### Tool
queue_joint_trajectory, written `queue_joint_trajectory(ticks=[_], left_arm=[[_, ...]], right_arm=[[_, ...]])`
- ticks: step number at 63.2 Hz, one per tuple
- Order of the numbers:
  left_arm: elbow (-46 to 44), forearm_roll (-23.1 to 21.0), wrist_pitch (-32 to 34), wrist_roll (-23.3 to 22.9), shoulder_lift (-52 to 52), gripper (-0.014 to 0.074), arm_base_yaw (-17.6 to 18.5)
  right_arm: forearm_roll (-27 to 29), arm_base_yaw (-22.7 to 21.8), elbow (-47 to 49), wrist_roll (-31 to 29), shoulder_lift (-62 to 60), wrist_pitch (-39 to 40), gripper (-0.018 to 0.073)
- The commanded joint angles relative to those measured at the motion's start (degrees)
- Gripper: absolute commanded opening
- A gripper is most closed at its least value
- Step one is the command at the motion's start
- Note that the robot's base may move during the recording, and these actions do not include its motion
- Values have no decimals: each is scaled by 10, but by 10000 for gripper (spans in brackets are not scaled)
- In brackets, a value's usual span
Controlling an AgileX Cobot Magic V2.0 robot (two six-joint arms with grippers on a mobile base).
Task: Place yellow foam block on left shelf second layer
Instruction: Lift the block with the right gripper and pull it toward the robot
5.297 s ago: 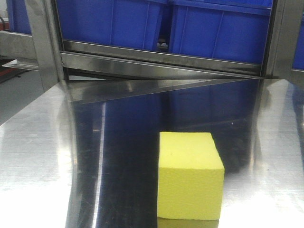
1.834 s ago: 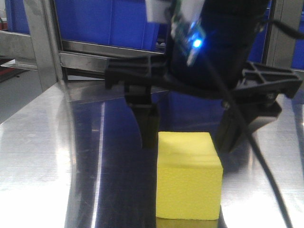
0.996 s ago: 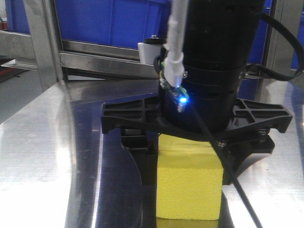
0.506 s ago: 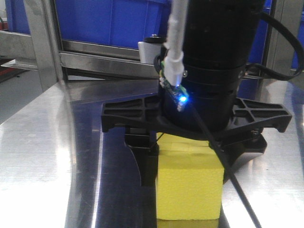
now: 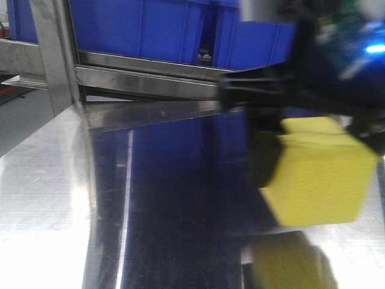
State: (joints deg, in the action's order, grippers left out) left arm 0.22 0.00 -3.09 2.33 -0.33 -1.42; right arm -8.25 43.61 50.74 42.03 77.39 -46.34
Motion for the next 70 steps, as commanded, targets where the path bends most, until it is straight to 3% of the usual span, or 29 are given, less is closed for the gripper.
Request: queue_joint_trajectory(ticks=[1,27,39,55,70], left_arm=[[16,-3,47,-2,-12,124,0],[16,-3,47,-2,-12,124,0],[16,-3,47,-2,-12,124,0],[16,-3,47,-2,-12,124,0],[16,-3,47,-2,-12,124,0]], right_arm=[[-10,-37,-18,-59,-67,17,522],[32,-258,-140,-240,-263,78,522],[32,-332,-192,-279,-357,154,522],[32,-355,-281,-279,-485,348,522],[10,-356,-315,-279,-568,387,522]])
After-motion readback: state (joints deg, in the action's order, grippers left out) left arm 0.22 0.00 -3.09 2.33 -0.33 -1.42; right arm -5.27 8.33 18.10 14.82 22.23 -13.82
